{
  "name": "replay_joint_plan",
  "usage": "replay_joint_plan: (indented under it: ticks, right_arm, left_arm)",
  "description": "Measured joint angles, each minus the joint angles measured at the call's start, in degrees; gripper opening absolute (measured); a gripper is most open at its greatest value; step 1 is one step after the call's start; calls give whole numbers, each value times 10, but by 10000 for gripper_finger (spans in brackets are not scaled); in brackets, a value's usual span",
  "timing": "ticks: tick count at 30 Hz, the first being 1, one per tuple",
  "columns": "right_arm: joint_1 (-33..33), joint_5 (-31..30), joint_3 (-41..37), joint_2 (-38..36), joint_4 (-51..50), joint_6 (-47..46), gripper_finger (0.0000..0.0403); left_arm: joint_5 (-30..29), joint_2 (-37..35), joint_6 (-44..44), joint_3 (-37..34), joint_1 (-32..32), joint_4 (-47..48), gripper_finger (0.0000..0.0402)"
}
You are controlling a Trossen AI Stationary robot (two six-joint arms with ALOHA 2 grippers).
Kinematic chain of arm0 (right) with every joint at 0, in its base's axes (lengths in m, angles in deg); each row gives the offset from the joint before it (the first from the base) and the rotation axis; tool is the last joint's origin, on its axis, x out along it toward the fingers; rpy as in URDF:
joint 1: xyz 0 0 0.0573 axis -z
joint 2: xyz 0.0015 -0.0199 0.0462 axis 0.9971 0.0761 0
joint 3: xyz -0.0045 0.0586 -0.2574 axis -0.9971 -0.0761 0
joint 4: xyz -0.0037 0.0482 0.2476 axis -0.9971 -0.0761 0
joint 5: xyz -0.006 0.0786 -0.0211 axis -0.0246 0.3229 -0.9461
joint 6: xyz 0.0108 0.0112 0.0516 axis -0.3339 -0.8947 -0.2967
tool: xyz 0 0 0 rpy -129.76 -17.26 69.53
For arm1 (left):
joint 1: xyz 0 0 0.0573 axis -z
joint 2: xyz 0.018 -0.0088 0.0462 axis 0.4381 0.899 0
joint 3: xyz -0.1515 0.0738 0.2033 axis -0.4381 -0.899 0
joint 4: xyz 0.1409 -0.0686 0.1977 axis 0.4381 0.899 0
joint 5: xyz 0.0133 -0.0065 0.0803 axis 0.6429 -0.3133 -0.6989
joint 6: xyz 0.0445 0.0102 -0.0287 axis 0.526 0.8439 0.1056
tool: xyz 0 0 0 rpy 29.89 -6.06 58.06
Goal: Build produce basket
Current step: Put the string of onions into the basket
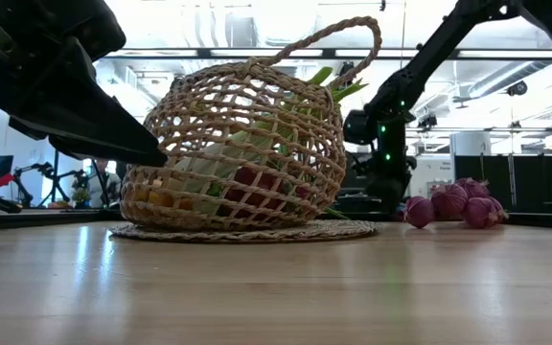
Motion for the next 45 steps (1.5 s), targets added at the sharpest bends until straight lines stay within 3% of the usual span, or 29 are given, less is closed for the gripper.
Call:
replay_joint_plan:
  ticks: [6, 14, 18, 24, 33, 39, 45]
  right_arm:
    - [-2, -18, -12, 29, 10, 23, 147]
    - [-1, -52, -15, 36, 21, 30, 28]
    - [-9, -86, -17, 17, 11, 19, 20]
    - [-46, -94, -17, -74, -27, -16, 15]
    - [-129, -120, -11, -275, -63, -75, 14]
    - [-221, -227, 49, -391, -36, -78, 13]
    - [-308, -234, 121, -440, 65, -30, 13]
  left_arm:
    - [1, 0, 0, 0, 0, 0, 201]
    - [1, 0, 0, 0, -1, 1, 201]
    - [1, 0, 0, 0, -2, 0, 201]
    - [1, 0, 0, 0, -2, 0, 201]
    - [1, 0, 0, 0, -2, 0, 201]
    - [0, 0, 5, 0, -3, 0, 201]
    - [0, 0, 6, 0, -3, 0, 201]
